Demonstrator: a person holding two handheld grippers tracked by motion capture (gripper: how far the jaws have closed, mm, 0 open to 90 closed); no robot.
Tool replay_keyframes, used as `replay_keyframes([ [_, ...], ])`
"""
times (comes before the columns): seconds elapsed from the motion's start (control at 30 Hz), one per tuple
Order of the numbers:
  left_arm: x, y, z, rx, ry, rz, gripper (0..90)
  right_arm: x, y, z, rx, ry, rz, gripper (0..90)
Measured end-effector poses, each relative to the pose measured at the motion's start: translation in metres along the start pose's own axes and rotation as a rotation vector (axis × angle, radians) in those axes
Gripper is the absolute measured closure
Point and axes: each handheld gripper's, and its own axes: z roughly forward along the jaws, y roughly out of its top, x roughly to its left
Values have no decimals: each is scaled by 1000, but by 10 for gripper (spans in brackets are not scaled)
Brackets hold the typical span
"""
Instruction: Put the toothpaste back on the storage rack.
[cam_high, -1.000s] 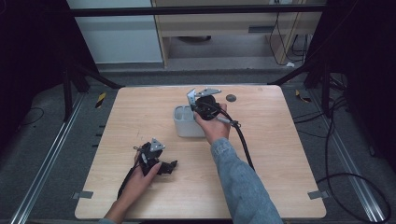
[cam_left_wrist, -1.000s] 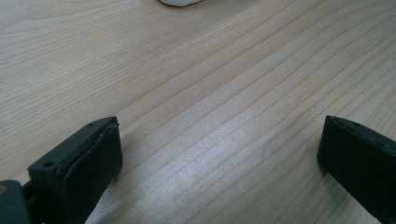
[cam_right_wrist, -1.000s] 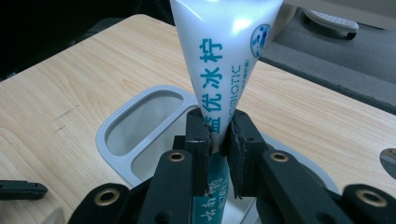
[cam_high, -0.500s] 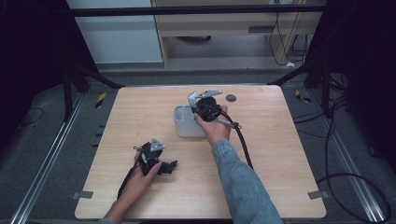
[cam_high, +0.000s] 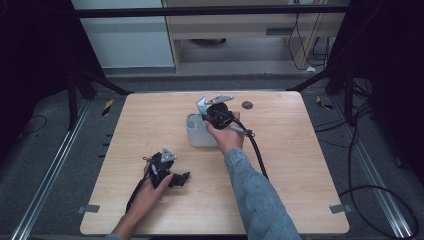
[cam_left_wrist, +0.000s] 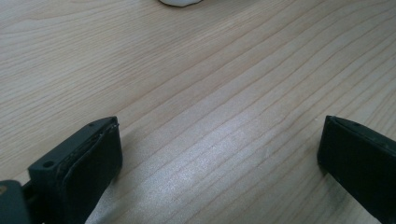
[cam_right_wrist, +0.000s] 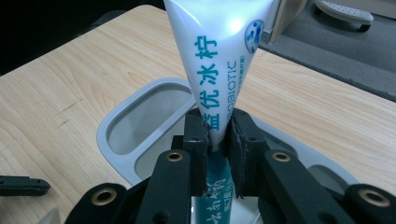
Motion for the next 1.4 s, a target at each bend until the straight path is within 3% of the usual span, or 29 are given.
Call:
replay_keyframes([
  [1.4, 0, 0, 0, 0, 1, 4, 0, 3, 7, 10, 54, 22, -17, 768],
])
